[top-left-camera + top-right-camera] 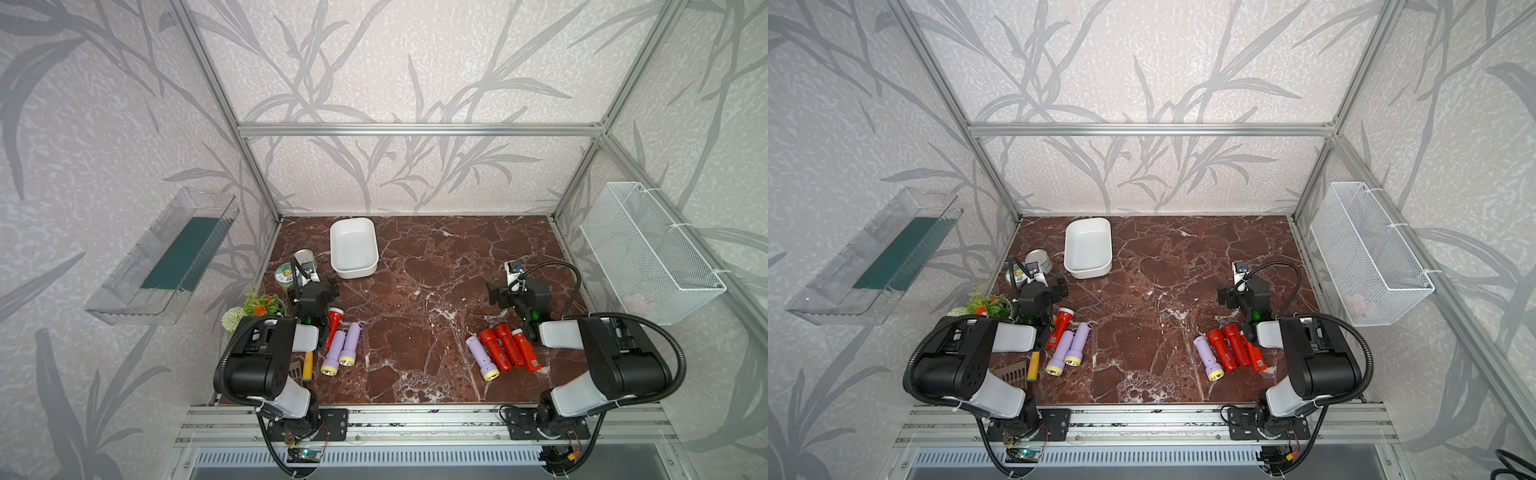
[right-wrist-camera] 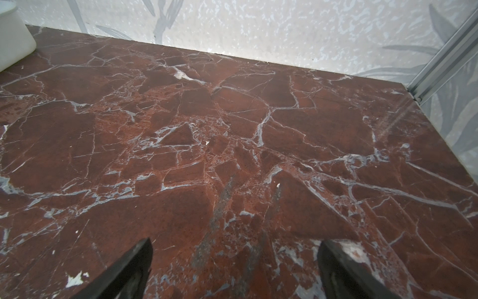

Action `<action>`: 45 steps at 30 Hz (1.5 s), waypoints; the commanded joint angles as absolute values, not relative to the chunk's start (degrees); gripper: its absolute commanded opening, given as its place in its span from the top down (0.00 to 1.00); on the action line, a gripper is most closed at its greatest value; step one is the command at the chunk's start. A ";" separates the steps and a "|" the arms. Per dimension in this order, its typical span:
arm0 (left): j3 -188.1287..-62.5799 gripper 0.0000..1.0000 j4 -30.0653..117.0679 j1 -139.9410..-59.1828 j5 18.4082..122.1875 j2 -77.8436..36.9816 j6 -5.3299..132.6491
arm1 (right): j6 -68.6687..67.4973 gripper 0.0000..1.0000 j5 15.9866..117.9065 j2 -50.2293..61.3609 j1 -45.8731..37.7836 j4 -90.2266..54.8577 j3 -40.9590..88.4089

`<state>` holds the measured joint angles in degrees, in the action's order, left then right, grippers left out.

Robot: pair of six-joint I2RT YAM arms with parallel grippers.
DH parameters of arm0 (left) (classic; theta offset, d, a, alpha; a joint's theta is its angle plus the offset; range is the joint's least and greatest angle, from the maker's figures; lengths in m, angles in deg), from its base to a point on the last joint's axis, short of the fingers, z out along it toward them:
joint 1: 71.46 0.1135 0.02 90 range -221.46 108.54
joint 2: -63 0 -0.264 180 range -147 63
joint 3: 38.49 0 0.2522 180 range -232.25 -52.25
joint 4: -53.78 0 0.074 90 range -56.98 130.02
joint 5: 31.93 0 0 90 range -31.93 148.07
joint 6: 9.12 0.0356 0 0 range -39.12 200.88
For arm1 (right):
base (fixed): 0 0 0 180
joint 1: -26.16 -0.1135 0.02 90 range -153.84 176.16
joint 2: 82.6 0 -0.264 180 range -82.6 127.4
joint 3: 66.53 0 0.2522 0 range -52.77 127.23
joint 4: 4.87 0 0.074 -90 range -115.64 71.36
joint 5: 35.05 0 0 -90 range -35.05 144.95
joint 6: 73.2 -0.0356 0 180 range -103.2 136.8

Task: Put the flashlights into the storage boxes
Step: Move the storage box to the center of the board.

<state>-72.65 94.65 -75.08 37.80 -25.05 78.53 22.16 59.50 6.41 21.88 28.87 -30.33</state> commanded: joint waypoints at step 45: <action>-149.20 0.11 -0.76 -72.94 60.11 -53.82 62.83 | 5.51 0.12 59.68 11.63 0.15 -44.68 25.81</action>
<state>-146.42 7.29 -73.24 59.28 -51.61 64.21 5.75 58.50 11.64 0.79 -41.51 24.75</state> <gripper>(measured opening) 0.893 0.876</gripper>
